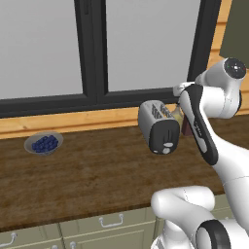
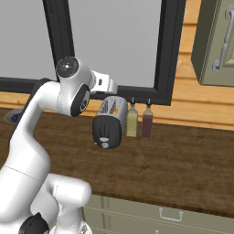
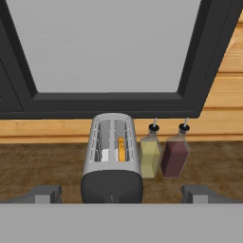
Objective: Start the toaster. Once the lever pops up, take the bread to the plate on the dining counter.
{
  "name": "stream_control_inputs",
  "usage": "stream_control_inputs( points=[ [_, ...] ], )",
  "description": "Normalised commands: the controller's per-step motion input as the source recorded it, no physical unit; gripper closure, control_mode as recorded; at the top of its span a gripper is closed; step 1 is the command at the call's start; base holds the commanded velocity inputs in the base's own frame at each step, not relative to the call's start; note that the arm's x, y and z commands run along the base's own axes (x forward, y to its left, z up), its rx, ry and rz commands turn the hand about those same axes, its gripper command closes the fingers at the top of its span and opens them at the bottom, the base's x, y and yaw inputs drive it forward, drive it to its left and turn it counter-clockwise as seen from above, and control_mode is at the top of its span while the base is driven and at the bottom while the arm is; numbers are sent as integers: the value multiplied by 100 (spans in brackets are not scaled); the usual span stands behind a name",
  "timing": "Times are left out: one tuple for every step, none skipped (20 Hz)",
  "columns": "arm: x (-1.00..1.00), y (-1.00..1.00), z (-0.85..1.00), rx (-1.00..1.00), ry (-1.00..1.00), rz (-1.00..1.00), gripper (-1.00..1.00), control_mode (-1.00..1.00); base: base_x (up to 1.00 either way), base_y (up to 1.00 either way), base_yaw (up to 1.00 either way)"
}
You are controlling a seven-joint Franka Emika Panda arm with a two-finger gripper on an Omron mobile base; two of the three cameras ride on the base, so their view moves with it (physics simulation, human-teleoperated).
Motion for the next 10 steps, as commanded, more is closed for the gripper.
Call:
stream_control_inputs(
  points=[
    [0, 0, 0, 0, 0, 0, -100, -100, 0, 0, 0],
    [0, 0, 0, 0, 0, 0, -100, -100, 0, 0, 0],
    [0, 0, 0, 0, 0, 0, -100, -100, 0, 0, 0],
    [0, 0, 0, 0, 0, 0, -100, -100, 0, 0, 0],
    [0, 0, 0, 0, 0, 0, -100, -100, 0, 0, 0],
    [0, 0, 0, 0, 0, 0, -100, -100, 0, 0, 0],
    [0, 0, 0, 0, 0, 0, -100, -100, 0, 0, 0],
    [0, 0, 0, 0, 0, 0, -100, -100, 0, 0, 0],
    [0, 0, 0, 0, 0, 0, -100, -100, 0, 0, 0],
    [0, 0, 0, 0, 0, 0, -100, -100, 0, 0, 0]
  ],
)
